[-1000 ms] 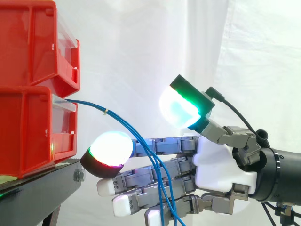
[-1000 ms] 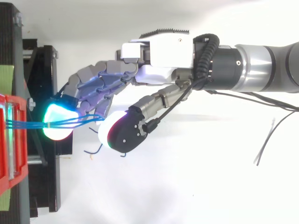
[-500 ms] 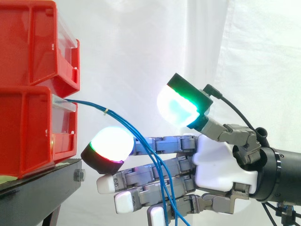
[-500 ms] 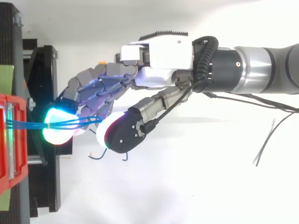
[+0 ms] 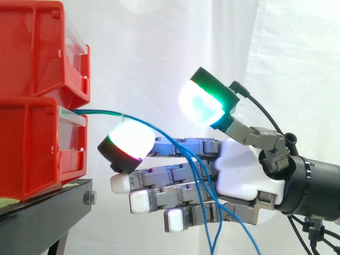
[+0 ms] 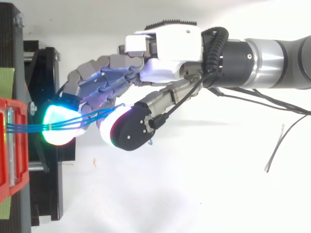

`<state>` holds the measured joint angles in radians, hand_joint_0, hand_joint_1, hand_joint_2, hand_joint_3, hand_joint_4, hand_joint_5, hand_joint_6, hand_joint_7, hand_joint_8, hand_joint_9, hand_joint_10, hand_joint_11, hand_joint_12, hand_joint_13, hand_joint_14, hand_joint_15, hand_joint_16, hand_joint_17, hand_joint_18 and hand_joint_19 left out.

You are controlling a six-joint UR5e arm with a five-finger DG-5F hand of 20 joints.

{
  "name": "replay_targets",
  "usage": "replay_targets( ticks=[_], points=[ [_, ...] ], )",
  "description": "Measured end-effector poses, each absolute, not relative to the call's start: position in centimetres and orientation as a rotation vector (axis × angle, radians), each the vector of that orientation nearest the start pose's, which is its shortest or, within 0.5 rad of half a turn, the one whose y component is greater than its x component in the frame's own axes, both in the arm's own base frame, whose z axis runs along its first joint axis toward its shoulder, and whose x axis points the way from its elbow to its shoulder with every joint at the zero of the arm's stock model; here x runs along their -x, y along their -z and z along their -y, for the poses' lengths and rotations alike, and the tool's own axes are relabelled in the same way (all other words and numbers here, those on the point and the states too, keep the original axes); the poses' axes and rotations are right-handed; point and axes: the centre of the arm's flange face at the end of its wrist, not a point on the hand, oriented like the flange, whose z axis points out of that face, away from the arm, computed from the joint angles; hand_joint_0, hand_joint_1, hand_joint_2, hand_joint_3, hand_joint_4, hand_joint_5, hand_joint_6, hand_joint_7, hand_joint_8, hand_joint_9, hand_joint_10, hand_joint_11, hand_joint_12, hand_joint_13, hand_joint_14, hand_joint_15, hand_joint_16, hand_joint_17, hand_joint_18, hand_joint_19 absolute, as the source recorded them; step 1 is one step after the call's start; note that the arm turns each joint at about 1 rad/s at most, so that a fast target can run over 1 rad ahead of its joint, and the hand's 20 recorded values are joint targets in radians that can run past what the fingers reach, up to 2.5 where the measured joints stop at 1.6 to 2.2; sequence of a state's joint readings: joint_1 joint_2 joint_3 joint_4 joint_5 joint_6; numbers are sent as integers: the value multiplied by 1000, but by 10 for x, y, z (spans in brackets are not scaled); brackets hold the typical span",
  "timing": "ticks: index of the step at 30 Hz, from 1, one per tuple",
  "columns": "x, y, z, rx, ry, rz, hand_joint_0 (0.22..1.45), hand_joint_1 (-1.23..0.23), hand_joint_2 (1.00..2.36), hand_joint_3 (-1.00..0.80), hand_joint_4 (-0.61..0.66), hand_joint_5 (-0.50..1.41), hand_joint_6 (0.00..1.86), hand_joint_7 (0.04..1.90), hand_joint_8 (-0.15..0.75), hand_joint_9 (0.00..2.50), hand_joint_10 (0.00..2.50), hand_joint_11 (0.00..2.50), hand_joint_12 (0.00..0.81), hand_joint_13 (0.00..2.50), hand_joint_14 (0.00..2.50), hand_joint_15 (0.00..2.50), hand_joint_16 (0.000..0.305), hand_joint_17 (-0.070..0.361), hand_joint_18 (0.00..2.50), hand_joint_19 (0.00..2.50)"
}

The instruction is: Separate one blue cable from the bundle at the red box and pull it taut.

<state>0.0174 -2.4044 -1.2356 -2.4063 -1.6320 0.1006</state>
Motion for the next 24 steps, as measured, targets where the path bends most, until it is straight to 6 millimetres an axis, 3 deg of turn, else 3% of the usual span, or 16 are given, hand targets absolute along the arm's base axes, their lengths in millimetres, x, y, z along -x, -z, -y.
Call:
replay_targets(
  ticks=[12,19,24],
  points=[
    [-782,-188,114,-1040,-1438,-1059,603,-617,1007,-416,331,-175,503,948,367,557,9,386,408,656,14,401,54,121,759,631],
    [-783,-168,117,-1066,-1424,-1075,602,-617,1007,-414,333,-169,503,983,370,566,9,401,411,661,12,394,53,120,764,631],
    [-787,-167,114,-1055,-1413,-1085,603,-615,1007,-418,324,-167,503,999,368,569,9,405,410,667,12,397,54,121,766,632]
  ],
)
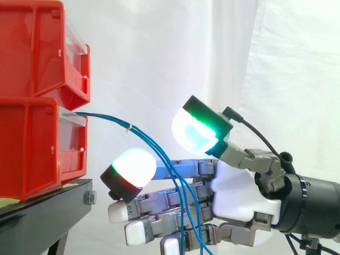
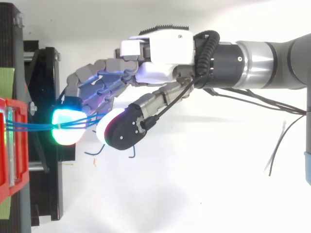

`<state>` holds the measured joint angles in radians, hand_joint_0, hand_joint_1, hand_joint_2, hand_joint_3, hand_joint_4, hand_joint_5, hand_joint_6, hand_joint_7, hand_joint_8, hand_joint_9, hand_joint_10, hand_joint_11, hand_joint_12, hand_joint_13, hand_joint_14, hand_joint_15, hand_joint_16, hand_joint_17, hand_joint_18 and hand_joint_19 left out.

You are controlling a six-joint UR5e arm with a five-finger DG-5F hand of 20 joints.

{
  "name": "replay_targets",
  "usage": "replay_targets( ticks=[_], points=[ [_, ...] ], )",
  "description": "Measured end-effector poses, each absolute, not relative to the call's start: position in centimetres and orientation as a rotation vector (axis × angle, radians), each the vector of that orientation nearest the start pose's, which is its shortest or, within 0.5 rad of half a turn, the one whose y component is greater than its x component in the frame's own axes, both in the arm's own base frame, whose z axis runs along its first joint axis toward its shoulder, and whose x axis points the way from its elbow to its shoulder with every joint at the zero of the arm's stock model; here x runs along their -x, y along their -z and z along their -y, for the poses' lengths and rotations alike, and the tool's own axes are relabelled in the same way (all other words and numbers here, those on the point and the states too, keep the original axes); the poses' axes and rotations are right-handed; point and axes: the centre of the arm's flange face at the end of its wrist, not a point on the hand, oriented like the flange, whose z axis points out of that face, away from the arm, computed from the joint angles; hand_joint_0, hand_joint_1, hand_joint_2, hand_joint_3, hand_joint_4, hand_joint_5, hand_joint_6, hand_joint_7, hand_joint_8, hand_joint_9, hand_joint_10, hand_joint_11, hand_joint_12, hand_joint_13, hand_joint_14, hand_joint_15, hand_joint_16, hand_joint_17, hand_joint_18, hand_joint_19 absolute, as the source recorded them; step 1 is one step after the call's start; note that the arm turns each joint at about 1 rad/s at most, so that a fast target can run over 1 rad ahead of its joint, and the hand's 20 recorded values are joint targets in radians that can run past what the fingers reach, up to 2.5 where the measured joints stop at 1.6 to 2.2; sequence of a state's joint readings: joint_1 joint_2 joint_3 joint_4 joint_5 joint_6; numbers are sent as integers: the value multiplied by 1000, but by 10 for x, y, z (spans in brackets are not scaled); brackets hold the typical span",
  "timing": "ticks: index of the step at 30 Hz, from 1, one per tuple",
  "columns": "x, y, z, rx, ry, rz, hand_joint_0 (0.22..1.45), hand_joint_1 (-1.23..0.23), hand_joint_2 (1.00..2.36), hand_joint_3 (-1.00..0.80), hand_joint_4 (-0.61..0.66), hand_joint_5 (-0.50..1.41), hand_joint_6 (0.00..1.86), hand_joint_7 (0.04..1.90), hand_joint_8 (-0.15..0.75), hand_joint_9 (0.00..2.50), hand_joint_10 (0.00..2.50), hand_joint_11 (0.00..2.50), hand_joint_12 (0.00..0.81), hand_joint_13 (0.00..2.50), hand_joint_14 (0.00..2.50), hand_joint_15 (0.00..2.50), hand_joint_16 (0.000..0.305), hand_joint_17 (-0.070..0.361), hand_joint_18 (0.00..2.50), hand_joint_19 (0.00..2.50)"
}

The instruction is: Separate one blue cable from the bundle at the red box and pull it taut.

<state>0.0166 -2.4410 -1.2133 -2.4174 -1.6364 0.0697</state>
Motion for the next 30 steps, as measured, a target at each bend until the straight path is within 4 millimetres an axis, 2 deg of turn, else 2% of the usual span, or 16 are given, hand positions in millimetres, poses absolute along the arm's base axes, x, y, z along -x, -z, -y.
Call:
replay_targets(
  ticks=[7,13,20,30],
  points=[
    [-793,-179,117,-1033,-1407,-1086,602,-616,1007,-416,319,-162,503,1043,375,578,10,412,410,673,13,405,53,120,768,624],
    [-793,-179,117,-1025,-1395,-1094,607,-614,1009,-398,304,-156,503,1083,374,587,10,420,411,678,13,402,53,120,767,625],
    [-794,-180,117,-1013,-1386,-1099,642,-629,1016,-285,289,-148,503,1117,371,592,10,427,407,679,13,412,53,120,767,632],
    [-795,-183,118,-1001,-1386,-1095,614,-617,1010,-385,288,-148,503,1125,374,603,10,444,409,684,14,414,53,120,774,641]
  ],
)
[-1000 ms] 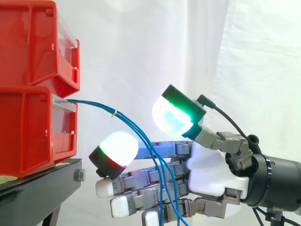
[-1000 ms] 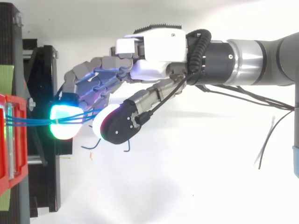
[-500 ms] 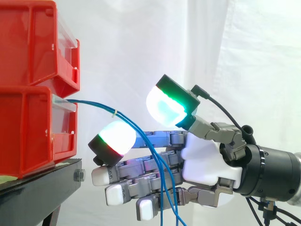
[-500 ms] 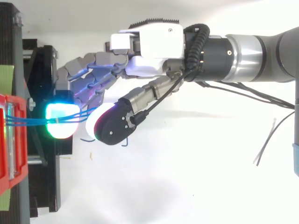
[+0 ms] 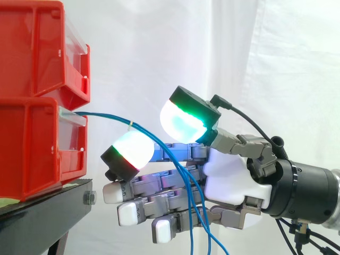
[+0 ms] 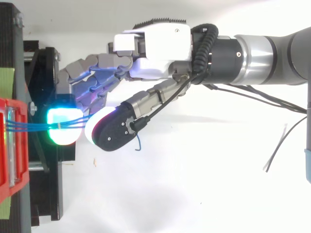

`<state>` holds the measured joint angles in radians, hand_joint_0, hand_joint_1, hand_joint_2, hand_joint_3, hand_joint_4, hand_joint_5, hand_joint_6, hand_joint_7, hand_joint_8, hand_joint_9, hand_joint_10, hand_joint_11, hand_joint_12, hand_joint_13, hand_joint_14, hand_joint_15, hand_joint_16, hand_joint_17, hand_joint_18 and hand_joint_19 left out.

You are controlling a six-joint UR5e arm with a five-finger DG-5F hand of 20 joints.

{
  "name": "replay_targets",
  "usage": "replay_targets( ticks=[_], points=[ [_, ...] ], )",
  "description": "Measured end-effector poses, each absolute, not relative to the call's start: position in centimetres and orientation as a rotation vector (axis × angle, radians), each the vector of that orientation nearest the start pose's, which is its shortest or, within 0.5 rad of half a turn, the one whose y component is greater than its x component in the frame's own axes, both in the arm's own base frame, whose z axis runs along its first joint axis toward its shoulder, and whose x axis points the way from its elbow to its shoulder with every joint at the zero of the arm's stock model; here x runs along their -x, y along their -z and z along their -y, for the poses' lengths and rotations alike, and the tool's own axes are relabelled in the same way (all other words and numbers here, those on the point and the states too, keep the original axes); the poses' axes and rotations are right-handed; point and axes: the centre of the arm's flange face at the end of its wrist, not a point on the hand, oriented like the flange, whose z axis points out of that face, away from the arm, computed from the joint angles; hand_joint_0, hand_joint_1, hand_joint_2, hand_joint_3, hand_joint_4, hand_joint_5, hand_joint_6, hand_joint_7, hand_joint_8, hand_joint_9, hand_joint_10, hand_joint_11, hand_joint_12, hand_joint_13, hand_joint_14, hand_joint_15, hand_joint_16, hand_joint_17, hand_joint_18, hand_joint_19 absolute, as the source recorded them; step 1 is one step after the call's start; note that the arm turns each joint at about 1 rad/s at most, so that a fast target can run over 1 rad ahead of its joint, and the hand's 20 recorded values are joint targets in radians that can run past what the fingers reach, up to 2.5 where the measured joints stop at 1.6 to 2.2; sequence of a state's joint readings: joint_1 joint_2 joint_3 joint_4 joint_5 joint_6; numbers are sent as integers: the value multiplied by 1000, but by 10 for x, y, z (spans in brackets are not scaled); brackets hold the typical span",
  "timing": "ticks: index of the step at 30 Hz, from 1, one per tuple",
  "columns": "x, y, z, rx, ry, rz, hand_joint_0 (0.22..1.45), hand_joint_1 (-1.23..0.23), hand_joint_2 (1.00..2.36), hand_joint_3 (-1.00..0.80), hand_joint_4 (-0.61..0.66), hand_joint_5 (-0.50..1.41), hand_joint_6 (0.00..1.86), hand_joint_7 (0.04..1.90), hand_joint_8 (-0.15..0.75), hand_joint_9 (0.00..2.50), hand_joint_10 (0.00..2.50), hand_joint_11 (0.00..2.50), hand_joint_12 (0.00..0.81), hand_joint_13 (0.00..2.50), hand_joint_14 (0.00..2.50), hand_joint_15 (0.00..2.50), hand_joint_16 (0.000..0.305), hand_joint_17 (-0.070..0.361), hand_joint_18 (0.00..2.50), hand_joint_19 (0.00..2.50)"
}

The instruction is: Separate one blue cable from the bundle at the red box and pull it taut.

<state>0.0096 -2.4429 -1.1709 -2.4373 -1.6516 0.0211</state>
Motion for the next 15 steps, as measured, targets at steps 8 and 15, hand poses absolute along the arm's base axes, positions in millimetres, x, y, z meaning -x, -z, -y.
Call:
replay_targets(
  ticks=[8,15],
  points=[
    [-795,-183,120,-984,-1337,-1111,602,-607,1008,-411,289,-147,503,1133,374,609,10,448,409,686,15,408,54,120,778,640],
    [-795,-182,121,-974,-1297,-1118,598,-603,1008,-415,276,-142,502,1165,380,624,12,460,409,695,15,417,54,121,781,646]
  ],
)
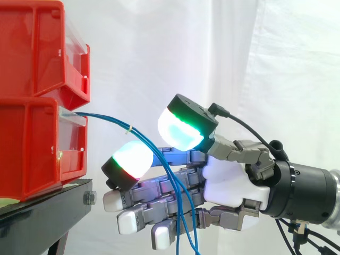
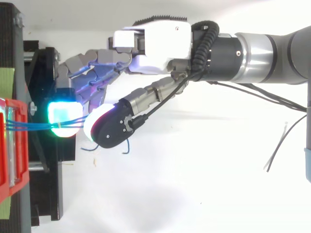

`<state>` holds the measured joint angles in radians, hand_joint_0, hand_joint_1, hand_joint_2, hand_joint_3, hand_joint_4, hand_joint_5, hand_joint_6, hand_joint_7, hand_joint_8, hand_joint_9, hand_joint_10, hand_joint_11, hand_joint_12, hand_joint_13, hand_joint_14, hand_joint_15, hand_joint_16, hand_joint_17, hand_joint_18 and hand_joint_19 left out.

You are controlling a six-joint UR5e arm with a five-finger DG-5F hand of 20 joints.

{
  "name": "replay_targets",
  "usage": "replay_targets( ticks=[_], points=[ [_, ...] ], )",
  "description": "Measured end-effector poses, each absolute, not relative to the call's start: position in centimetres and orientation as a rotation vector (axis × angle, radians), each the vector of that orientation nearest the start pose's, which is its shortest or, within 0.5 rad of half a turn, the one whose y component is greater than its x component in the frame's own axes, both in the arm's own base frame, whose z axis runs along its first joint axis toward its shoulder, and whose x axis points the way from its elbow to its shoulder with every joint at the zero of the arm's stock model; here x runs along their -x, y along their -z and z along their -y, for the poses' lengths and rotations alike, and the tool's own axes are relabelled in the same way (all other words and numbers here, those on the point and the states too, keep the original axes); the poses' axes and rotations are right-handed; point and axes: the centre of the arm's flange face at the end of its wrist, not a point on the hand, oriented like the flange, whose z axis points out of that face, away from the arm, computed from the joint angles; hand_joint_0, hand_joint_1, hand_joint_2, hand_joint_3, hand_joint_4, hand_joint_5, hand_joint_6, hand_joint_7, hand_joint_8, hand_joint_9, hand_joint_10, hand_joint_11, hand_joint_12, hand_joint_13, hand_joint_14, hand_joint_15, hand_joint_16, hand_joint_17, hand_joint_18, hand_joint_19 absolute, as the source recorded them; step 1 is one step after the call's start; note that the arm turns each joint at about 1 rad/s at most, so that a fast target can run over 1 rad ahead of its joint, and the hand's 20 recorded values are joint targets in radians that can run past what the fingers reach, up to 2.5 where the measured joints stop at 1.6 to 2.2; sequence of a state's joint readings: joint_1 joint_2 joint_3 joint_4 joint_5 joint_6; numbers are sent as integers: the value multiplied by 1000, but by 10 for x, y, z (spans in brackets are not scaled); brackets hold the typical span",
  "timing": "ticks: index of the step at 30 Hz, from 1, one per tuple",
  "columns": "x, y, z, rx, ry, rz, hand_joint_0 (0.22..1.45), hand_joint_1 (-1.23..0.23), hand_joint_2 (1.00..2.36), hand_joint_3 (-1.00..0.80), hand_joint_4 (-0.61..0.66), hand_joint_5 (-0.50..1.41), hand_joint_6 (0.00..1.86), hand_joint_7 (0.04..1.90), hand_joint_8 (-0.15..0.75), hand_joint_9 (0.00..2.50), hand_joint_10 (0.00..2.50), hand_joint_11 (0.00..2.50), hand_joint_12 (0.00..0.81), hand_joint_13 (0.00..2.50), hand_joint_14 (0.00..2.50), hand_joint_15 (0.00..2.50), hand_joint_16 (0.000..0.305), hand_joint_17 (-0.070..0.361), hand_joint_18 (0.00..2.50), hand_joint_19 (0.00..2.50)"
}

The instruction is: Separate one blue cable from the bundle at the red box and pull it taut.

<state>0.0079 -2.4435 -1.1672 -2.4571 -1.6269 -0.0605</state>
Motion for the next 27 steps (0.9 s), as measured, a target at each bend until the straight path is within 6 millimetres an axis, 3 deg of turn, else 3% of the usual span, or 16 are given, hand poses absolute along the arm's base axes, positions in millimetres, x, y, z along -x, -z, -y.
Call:
replay_targets(
  ticks=[27],
  points=[
    [-802,-197,110,-984,-1281,-1155,634,-617,1013,-336,259,-133,502,1213,379,657,13,489,404,716,13,427,53,120,801,646]
  ],
)
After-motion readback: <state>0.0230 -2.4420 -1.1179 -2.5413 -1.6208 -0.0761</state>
